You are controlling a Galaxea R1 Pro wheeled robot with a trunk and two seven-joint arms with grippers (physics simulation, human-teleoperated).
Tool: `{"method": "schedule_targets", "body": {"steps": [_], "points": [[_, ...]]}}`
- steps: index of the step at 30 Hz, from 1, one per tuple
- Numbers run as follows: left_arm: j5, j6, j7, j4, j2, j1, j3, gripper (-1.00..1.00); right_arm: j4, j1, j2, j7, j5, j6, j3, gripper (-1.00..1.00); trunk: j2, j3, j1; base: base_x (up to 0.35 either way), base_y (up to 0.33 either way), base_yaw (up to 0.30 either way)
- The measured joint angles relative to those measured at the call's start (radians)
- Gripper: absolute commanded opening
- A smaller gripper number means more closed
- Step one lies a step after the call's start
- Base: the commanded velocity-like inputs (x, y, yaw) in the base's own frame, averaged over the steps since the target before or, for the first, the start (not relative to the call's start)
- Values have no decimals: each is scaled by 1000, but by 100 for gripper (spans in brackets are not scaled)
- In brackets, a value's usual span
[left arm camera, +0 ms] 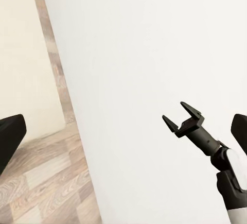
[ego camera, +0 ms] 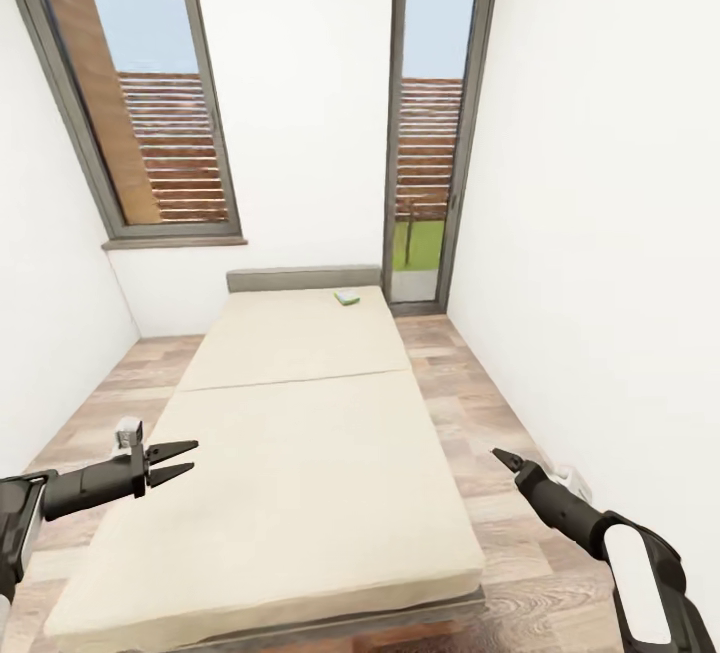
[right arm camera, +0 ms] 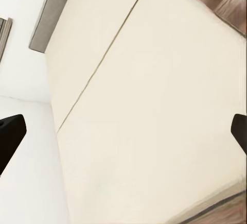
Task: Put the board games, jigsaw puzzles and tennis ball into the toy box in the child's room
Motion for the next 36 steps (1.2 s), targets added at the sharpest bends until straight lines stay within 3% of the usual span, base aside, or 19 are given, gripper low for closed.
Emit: {"method": "schedule_targets", "body": {"steps": [19, 28, 36], "points": [[0, 0, 26, 0, -16, 0, 0, 100, 1, 1, 0, 7, -1, 0, -1, 100, 0, -20, 0, 146, -303, -203], [-1, 0, 32, 0, -19, 0, 0, 100, 1, 1, 2, 8, 0, 0, -1, 100, 0, -21, 0, 195, -290, -13], [-1, 0, 57, -1, -20, 1, 0, 100, 2, 1, 3, 1, 8, -1, 2, 100, 0, -22, 0, 216, -239, 213]]}}
